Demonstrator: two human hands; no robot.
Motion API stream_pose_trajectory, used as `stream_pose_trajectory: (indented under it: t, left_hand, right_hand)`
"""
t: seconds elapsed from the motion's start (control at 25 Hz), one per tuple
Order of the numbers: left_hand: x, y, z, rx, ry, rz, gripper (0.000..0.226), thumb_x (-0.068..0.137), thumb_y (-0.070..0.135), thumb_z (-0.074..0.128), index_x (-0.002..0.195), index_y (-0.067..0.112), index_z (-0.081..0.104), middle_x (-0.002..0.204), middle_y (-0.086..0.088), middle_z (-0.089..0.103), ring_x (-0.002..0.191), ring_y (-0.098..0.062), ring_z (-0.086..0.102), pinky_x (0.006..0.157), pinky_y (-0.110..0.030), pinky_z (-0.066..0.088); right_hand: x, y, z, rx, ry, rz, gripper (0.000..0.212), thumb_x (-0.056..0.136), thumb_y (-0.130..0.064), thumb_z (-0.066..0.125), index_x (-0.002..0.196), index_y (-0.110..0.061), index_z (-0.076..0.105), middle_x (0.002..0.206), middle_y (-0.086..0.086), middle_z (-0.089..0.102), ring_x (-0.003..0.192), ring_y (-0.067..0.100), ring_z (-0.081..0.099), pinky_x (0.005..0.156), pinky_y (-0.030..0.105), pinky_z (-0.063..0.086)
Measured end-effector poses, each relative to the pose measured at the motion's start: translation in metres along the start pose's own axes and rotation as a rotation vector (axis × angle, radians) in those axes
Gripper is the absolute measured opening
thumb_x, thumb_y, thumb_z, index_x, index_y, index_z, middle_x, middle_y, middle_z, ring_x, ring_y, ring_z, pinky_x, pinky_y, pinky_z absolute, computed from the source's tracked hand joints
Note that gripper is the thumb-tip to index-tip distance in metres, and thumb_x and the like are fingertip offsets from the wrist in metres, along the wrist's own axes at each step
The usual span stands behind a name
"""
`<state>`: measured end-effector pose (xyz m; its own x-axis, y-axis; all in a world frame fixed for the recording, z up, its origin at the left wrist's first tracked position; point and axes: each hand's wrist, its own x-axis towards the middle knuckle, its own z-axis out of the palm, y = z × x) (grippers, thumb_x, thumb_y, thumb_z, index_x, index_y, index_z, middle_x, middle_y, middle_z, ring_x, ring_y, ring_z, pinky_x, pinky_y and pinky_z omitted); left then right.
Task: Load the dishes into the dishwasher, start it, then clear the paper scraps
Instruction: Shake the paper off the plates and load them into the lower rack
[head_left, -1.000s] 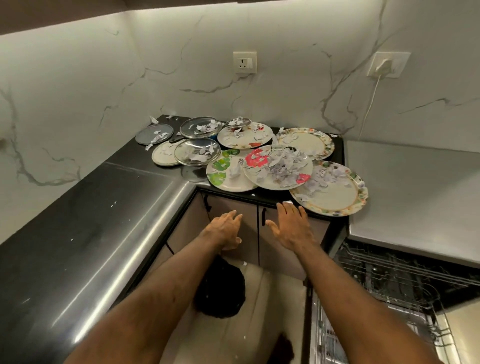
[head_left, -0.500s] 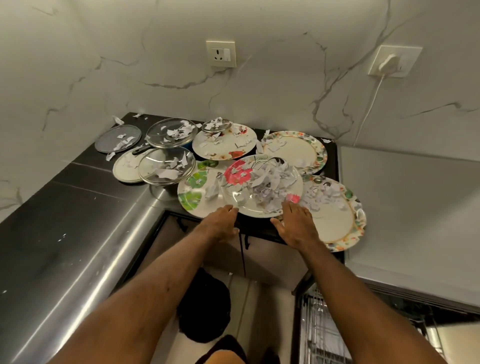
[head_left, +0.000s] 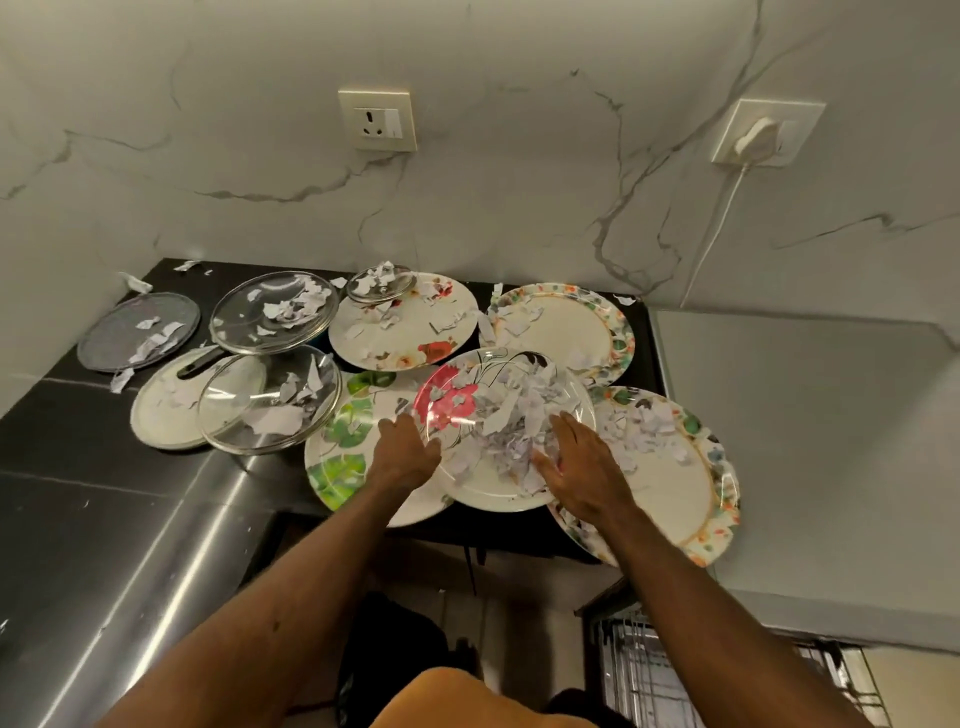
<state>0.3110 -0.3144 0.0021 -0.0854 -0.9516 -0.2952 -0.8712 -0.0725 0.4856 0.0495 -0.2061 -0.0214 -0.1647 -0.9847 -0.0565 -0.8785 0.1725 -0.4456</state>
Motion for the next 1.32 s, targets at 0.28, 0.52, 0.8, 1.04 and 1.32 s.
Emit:
stream_pose_trajectory:
  t: [0.28, 0.52, 0.8, 1.04, 1.32]
  left_hand:
    - [0.029, -0.017, 0.004, -0.207, -0.064, -0.164, 0.033, 0.093, 0.035, 0.068, 0.112, 0.008, 0.063, 0.113, -0.013, 0.071, 0.103, -0.034, 0.068, 0.092, -0.039, 0.056]
    - [0.038, -0.011, 0.014, -0.391, -0.102, -0.278, 0.023, 0.097, 0.029, 0.064, 0.107, 0.008, 0.066, 0.108, -0.01, 0.07, 0.099, -0.033, 0.068, 0.086, -0.04, 0.059]
    - [0.022, -0.015, 0.007, -0.832, -0.3, -0.383, 0.017, 0.108, 0.017, 0.051, 0.118, 0.011, 0.063, 0.111, -0.013, 0.073, 0.099, -0.03, 0.07, 0.068, -0.039, 0.058]
    - [0.015, -0.001, -0.005, -1.043, -0.295, -0.36, 0.028, 0.111, 0.024, 0.041, 0.126, 0.016, 0.063, 0.113, -0.012, 0.075, 0.103, -0.034, 0.069, 0.083, -0.049, 0.059]
    - [0.004, 0.023, -0.019, -1.282, -0.192, -0.249, 0.041, 0.108, 0.047, 0.042, 0.124, 0.019, 0.068, 0.108, -0.007, 0.079, 0.097, -0.025, 0.077, 0.074, -0.038, 0.062]
  right_hand:
    - [-0.001, -0.005, 0.018, -0.009, -0.021, -0.027, 0.081, 0.102, -0.068, 0.041, 0.165, -0.019, 0.024, 0.172, 0.001, 0.02, 0.158, 0.019, 0.018, 0.126, 0.036, 0.018]
    - [0.006, -0.005, 0.015, 0.029, -0.029, -0.02, 0.081, 0.102, -0.068, 0.041, 0.164, -0.02, 0.025, 0.173, 0.0, 0.018, 0.158, 0.017, 0.017, 0.123, 0.031, 0.012]
    - [0.004, -0.012, -0.017, 0.135, -0.152, -0.098, 0.094, 0.094, -0.077, 0.05, 0.166, -0.038, 0.004, 0.173, -0.017, -0.007, 0.158, 0.004, 0.003, 0.122, 0.033, 0.011]
    - [0.02, -0.052, -0.018, -0.062, -0.242, -0.317, 0.098, 0.09, -0.083, 0.048, 0.16, -0.052, -0.013, 0.169, -0.015, -0.03, 0.157, 0.013, -0.024, 0.128, 0.058, -0.005]
    - [0.04, -0.099, -0.008, -0.185, -0.086, -0.441, 0.083, 0.098, -0.077, 0.041, 0.164, -0.048, 0.0, 0.172, -0.006, -0.025, 0.158, 0.022, -0.024, 0.124, 0.067, -0.006]
